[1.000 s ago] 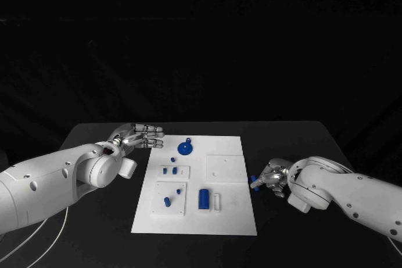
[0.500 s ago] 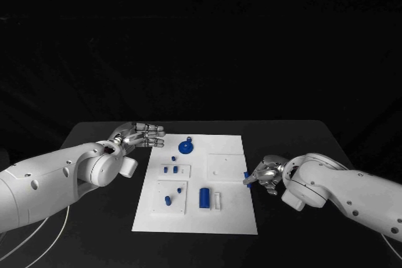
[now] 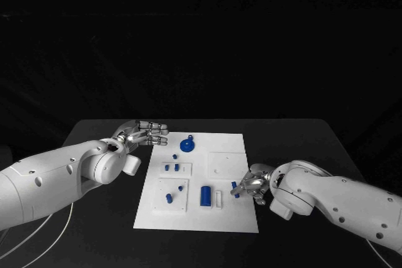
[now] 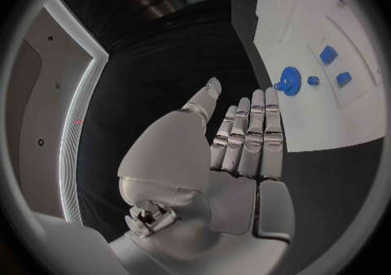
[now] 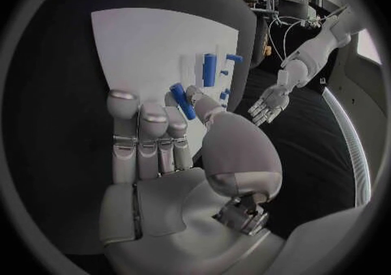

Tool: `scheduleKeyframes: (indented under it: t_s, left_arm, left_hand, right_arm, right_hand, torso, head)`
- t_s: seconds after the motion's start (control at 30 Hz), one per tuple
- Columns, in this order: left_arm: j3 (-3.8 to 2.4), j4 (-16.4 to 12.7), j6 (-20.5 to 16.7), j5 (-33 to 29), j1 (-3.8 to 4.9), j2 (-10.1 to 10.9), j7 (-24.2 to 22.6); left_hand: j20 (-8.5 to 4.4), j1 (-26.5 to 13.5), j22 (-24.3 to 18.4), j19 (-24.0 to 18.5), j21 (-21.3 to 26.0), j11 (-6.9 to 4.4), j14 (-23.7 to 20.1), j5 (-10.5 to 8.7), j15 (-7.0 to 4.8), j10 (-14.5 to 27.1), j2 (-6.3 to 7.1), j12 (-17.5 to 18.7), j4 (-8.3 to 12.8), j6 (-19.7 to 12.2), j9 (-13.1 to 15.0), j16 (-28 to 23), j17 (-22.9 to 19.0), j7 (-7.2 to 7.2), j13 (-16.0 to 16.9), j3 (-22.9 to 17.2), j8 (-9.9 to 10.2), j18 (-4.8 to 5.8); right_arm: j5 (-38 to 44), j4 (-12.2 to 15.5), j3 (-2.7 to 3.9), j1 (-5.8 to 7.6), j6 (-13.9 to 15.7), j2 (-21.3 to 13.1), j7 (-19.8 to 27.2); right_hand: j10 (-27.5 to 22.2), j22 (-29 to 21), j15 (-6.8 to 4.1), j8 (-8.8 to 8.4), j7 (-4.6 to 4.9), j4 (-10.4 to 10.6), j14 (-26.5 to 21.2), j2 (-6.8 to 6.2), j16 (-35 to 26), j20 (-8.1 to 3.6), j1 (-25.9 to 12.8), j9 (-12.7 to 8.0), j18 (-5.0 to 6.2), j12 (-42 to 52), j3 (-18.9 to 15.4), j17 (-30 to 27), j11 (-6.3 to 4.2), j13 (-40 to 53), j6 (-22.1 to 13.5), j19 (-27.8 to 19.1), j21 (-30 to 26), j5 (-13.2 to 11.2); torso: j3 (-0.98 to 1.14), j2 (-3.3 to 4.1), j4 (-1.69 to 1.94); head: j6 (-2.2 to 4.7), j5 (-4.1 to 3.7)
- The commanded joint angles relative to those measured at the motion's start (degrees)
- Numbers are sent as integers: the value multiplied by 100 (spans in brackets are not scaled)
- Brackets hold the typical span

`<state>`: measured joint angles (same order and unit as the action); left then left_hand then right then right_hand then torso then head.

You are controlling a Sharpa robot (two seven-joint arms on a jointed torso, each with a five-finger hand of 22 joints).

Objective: Assemble the parts on the task board

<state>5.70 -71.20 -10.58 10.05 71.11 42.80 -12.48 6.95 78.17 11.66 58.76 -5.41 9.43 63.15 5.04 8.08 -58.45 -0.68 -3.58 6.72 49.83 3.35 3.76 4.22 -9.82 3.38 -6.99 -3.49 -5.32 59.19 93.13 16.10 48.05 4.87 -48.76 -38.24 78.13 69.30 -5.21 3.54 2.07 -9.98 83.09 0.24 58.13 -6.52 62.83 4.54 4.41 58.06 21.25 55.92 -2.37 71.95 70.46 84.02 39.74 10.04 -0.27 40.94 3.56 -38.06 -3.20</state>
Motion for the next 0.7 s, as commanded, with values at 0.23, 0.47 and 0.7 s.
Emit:
scheduleKeyframes:
  t_s: [0.23, 0.47, 0.7]
  left_arm:
    - [-4, -5, 91, -14, -5, -48, -65]
    - [-4, -2, 92, -14, -5, -59, -63]
    - [-4, -4, 88, -14, -4, -66, -59]
  left_hand:
    - [12, -12, -13, 25, -22, -10, -43, -20, 9, 44, -39, -16, -11, 62, 0, -12, 4, -2, 0, -3, -8, 30]
    - [12, -12, -13, 25, -22, -10, -43, -20, 9, 44, -39, -16, -11, 62, 0, -12, 4, -2, 0, -3, -8, 30]
    - [12, -12, -13, 25, -22, -10, -43, -20, 9, 44, -39, -16, -11, 62, 0, -12, 4, -2, 0, -3, -8, 30]
  right_arm:
    - [310, -83, -110, -4, -16, 254, -96]
    - [368, -190, -186, -4, 7, 408, -139]
    - [388, -277, -221, -5, -152, 470, -224]
  right_hand:
    - [16, 15, -22, 12, 8, -1, 0, 39, 18, -17, -21, -3, -78, 28, -42, -3, -22, 6, 48, 280, 29, 39]
    - [14, 16, -23, 12, 8, 3, -1, 38, 16, -19, -28, -4, -78, 24, -50, -4, -23, 4, 50, 281, 23, 44]
    - [9, 20, -25, 11, 6, 40, -2, 27, 8, -21, -68, -9, -80, 13, -88, -11, -25, -1, 47, 279, 14, 8]
  torso:
    - [3, 4, -5]
    - [9, 2, 8]
    - [-3, 4, -4]
  head:
    - [-2, -14]
    - [-19, -2]
    - [-44, 20]
